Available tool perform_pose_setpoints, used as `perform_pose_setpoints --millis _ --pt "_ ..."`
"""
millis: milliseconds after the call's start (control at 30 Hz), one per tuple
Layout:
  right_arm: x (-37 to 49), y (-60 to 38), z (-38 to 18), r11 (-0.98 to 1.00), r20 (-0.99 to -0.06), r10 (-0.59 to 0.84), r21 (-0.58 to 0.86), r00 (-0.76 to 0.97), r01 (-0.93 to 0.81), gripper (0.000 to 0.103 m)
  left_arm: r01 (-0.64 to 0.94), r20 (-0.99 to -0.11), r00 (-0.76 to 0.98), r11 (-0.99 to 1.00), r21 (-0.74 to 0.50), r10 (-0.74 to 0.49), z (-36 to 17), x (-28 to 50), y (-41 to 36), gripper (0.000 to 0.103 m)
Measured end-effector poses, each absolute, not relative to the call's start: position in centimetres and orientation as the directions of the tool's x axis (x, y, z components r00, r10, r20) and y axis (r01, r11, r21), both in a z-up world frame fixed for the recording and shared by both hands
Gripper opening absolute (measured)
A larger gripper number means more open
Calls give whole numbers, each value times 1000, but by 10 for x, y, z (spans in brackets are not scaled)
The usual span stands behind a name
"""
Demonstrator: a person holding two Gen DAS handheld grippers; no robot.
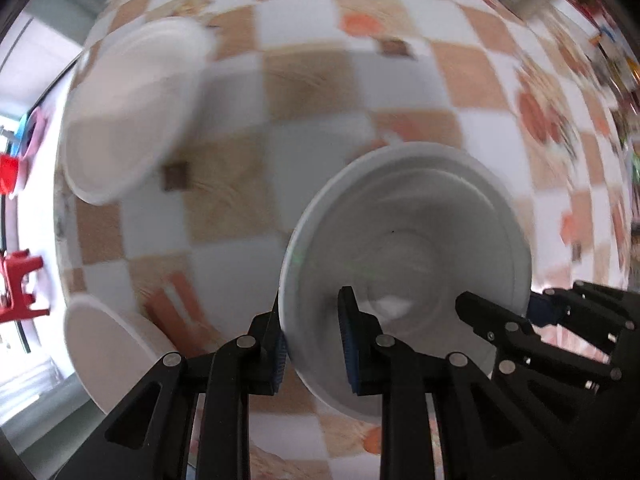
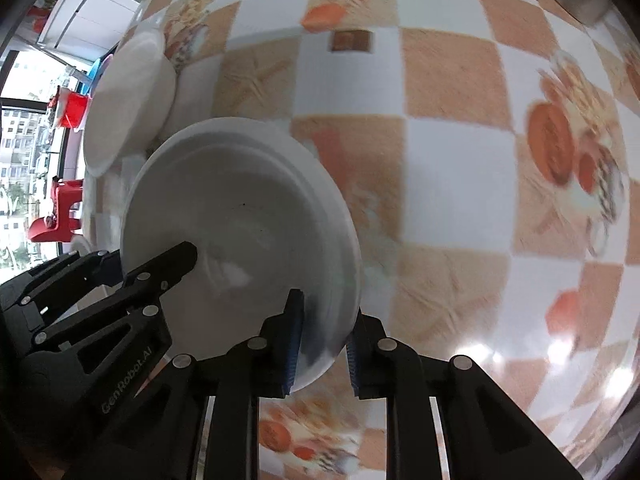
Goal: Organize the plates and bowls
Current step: 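Carry the large white plate with both grippers onto the blue plate, then open both grippers and withdraw from the large white plate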
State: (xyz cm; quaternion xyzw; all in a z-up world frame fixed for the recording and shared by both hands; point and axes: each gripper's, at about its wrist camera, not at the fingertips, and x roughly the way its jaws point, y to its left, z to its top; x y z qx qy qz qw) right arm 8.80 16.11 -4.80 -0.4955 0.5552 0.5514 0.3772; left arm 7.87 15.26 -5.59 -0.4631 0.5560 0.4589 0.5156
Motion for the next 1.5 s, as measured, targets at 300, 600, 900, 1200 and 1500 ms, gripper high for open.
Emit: perform_pose_setpoints --millis 300,600,900,1200,1500 --pt "134 100 -50 -41 -969 -177 183 -174 -982 22 -954 -993 -6 297 -29 -115 -68 143 83 27" --pt "150 54 -54 1 -968 -217 125 -123 -992 22 -911 -986 14 404 -80 -164 -74 179 33 28" --pt "145 35 -57 40 -963 -236 120 -126 -992 22 -886 -991 0 459 -62 -134 -70 179 -17 55" --pt "212 14 -39 104 -979 -168 101 -118 -989 81 -888 -995 46 452 -82 -90 -57 129 -49 79" --pt "243 8 -13 194 -987 -140 49 -77 -980 81 -908 -995 70 408 -96 -77 -50 76 -87 79"
